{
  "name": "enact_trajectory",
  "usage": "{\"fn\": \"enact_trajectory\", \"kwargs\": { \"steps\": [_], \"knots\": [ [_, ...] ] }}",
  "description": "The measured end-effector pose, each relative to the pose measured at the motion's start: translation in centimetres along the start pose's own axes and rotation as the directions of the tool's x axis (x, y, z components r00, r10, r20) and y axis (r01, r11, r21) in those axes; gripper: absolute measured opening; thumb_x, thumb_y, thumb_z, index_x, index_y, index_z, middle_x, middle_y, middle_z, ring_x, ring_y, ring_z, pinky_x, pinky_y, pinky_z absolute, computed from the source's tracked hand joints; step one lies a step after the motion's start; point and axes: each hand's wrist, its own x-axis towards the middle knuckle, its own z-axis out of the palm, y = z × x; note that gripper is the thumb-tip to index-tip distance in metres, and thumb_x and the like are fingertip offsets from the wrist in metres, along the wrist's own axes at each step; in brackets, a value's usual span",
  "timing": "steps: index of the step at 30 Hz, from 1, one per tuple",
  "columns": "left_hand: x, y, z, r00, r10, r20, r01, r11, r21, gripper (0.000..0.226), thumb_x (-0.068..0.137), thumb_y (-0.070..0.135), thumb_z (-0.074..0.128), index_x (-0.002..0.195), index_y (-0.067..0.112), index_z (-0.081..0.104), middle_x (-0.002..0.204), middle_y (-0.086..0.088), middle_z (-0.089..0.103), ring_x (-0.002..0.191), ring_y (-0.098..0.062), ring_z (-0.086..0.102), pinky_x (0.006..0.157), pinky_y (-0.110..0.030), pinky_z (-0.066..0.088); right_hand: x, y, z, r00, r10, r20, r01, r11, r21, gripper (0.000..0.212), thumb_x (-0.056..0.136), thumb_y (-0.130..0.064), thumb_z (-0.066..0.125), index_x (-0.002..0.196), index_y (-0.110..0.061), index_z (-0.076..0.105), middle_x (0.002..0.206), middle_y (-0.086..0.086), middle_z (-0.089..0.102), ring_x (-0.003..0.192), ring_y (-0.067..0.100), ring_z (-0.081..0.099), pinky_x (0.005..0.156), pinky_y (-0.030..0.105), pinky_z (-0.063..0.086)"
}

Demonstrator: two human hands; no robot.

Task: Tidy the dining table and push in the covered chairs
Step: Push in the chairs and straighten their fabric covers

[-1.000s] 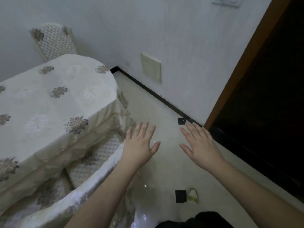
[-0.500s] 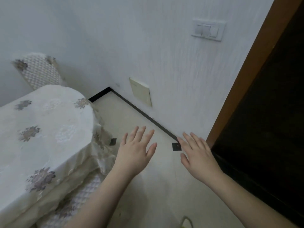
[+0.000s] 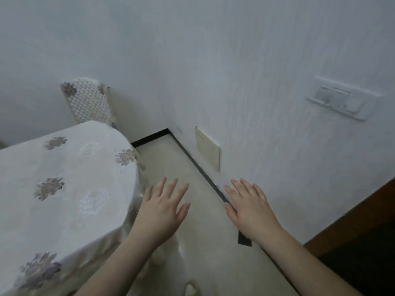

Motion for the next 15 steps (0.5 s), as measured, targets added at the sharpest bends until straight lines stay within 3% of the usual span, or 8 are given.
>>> {"fn": "enact_trajectory", "kwargs": {
  "steps": [7, 15],
  "knots": [
    [10.1, -9.0, -0.9, 0.994, -0.080, -0.070, 0.078, 0.997, -0.029, 0.053, 0.090, 0.050, 0.031, 0.136, 0.030, 0.050, 0.140, -0.002, 0.053, 0.133, -0.029, 0.044, 0.104, -0.054, 0.036, 15.1, -3.4, 0.1, 0.995, -0.092, -0.048, 0.090, 0.995, -0.029, 0.051, 0.088, -0.036, 0.036, 0.135, -0.020, 0.049, 0.135, 0.003, 0.053, 0.127, 0.024, 0.045, 0.110, 0.043, 0.029],
    [19.4, -15.6, -1.6, 0.990, -0.137, -0.037, 0.136, 0.990, -0.031, 0.067, 0.087, 0.060, 0.010, 0.145, 0.035, 0.033, 0.156, -0.001, 0.030, 0.145, -0.027, 0.022, 0.112, -0.057, 0.017, 27.8, -5.3, -0.3, 0.986, -0.133, -0.105, 0.129, 0.991, -0.043, 0.052, 0.090, -0.044, 0.032, 0.128, -0.016, 0.055, 0.128, 0.007, 0.060, 0.119, 0.029, 0.054, 0.102, 0.048, 0.039]
  ]
}}
